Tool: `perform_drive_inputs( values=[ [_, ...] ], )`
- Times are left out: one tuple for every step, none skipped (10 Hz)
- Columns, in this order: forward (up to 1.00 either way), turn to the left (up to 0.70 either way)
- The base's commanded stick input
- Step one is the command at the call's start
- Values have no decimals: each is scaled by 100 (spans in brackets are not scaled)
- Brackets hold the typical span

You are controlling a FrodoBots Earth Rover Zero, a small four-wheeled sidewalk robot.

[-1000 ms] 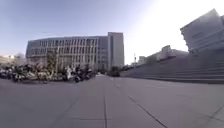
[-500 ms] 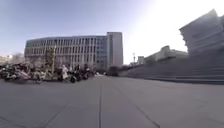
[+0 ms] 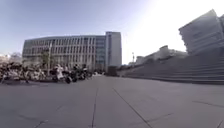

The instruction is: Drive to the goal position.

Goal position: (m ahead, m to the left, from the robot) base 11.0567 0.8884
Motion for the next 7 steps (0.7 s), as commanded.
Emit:
perform_drive_inputs(
  values=[
    [100, 4],
    [100, 4],
    [100, 4],
    [100, 4],
    [100, 4],
    [100, 4],
    [100, 4]
  ],
)
